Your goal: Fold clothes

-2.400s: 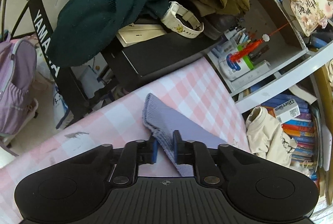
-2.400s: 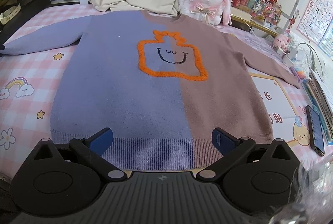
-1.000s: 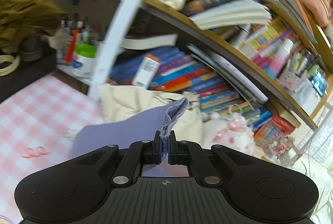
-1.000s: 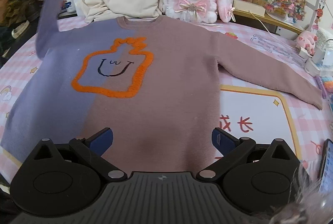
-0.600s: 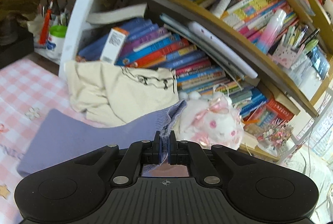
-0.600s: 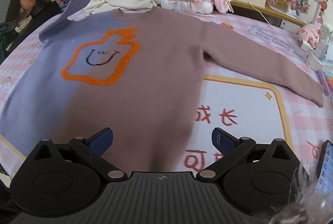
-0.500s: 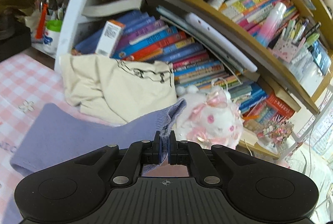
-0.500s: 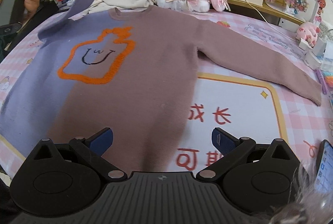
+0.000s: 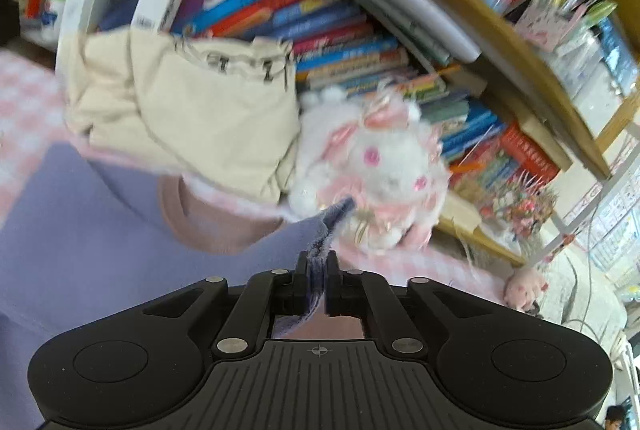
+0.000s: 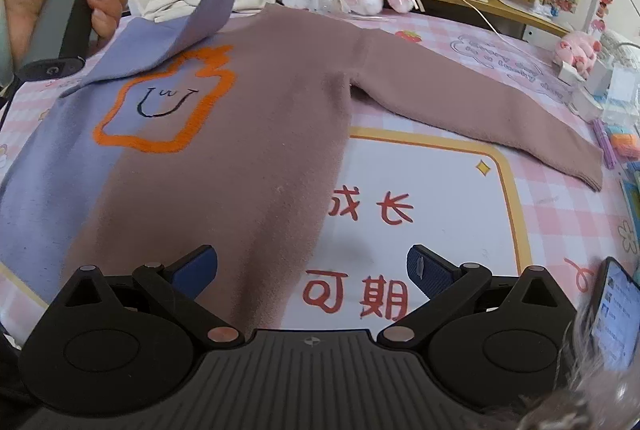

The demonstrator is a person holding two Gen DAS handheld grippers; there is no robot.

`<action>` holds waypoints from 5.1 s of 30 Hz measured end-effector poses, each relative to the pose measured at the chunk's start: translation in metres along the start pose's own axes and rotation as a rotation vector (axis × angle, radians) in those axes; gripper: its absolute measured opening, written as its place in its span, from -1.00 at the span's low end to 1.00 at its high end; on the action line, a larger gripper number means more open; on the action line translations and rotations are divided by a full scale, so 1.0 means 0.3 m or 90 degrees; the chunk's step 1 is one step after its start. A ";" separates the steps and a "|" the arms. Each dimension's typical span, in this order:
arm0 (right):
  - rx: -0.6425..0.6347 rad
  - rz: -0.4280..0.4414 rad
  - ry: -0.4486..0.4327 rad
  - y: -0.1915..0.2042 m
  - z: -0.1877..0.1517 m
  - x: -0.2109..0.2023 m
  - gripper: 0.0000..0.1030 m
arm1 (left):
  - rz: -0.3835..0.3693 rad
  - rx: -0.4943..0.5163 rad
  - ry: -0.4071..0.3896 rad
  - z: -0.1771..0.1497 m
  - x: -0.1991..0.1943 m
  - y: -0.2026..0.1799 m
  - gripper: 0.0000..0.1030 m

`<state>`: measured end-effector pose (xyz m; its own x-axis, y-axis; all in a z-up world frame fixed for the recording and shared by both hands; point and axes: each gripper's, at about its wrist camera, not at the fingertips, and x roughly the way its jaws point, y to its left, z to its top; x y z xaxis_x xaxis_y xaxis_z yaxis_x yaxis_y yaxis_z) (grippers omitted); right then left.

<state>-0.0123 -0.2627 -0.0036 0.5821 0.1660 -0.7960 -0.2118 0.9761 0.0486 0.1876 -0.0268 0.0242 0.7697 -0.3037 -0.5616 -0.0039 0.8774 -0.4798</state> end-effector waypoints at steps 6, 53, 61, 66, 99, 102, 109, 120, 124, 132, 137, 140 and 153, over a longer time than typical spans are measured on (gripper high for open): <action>0.002 0.000 0.000 -0.001 0.000 -0.002 0.99 | -0.005 0.029 -0.033 -0.017 -0.079 -0.005 0.27; 0.093 -0.014 0.032 0.070 0.011 0.027 -0.33 | 0.244 0.144 0.106 -0.325 -0.571 0.516 -0.06; 0.078 -0.014 0.035 0.085 0.021 0.036 -0.59 | 0.251 0.149 0.094 -0.319 -0.566 0.518 -0.57; 0.066 -0.001 0.034 0.104 0.034 0.048 -0.74 | 0.245 0.119 0.088 -0.299 -0.573 0.544 -0.88; 0.102 -0.040 -0.011 0.218 0.052 0.001 -0.08 | 0.219 0.200 0.071 -0.245 -0.654 0.513 -0.21; 0.094 -0.054 -0.030 0.259 0.051 -0.024 0.14 | 0.200 0.226 0.067 -0.252 -0.664 0.487 0.24; 0.073 -0.092 -0.028 0.341 0.019 -0.050 0.57 | 0.172 0.268 0.079 -0.287 -0.668 0.463 0.60; 0.073 -0.143 -0.025 0.404 -0.041 -0.109 0.63 | 0.113 0.303 0.091 -0.333 -0.683 0.450 0.81; 0.075 -0.154 -0.020 0.412 -0.050 -0.117 0.63 | 0.102 0.305 0.096 -0.338 -0.678 0.449 0.81; 0.071 -0.163 -0.019 0.408 -0.047 -0.117 0.63 | 0.104 0.296 0.100 -0.329 -0.655 0.453 0.81; 0.061 -0.159 -0.020 0.382 -0.033 -0.107 0.63 | 0.116 0.277 0.098 -0.322 -0.628 0.443 0.81; 0.060 -0.153 -0.021 0.348 -0.024 -0.098 0.63 | 0.123 0.275 0.101 -0.325 -0.607 0.419 0.81; 0.029 -0.076 -0.034 0.063 0.065 -0.020 0.63 | 0.224 0.236 0.102 -0.367 -0.484 0.224 0.81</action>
<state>-0.0046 -0.2426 0.0139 0.6417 0.0549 -0.7650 -0.1039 0.9945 -0.0159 0.0053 0.0351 -0.0007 0.6551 0.0048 -0.7555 0.0036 0.9999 0.0095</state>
